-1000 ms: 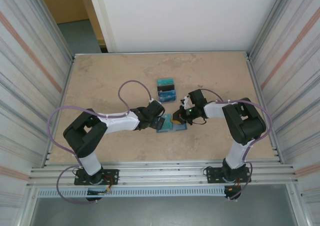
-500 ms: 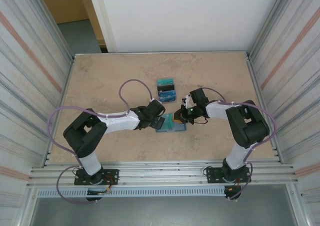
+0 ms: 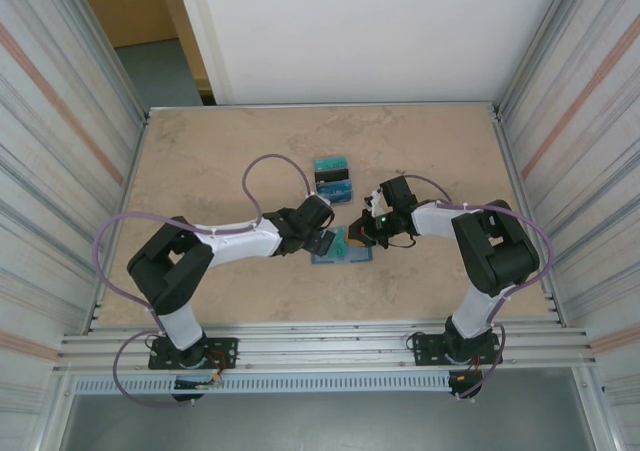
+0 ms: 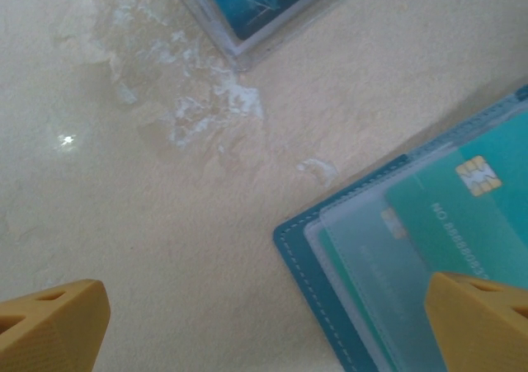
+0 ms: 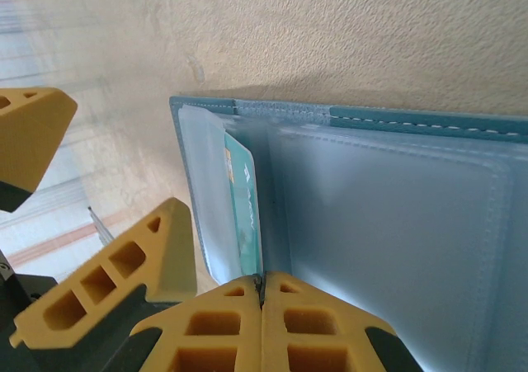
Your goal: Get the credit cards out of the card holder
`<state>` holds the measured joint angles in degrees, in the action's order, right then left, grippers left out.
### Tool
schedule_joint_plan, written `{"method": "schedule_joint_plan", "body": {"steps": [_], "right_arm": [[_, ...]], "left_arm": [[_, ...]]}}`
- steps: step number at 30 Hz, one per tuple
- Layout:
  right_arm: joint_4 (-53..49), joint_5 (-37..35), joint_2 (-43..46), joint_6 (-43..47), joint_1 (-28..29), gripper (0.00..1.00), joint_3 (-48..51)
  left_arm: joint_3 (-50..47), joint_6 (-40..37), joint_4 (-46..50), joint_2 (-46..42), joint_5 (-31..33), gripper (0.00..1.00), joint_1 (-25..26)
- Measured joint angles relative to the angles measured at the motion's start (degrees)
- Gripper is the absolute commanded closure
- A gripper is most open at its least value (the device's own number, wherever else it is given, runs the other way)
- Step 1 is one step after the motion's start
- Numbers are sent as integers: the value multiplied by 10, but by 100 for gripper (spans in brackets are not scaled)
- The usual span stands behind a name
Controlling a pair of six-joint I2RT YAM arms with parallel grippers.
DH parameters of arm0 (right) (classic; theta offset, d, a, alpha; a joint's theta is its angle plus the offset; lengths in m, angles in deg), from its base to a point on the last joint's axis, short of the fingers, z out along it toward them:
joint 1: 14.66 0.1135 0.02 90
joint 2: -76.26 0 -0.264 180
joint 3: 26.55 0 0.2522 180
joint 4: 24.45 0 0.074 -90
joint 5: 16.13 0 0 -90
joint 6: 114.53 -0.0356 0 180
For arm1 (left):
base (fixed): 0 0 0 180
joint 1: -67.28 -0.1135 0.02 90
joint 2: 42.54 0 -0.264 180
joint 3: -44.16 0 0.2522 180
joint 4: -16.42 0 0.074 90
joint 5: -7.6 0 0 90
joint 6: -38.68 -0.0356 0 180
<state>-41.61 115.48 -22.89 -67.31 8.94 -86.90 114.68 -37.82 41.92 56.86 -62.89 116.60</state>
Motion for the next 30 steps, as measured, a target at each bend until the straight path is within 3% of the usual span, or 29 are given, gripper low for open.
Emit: {"method": "schedule_joint_plan", "body": {"steps": [21,27,30], "right_arm": [[34,2,0,-5,25,81,7],[37,-5,0,-6,32,95,6],[16,-17,3,3,31,96,3]], "left_arm": [[2,2,0,21,-11,1,7],[2,3,0,21,-11,1,7],[1,3,0,21,-11,1,7]]}}
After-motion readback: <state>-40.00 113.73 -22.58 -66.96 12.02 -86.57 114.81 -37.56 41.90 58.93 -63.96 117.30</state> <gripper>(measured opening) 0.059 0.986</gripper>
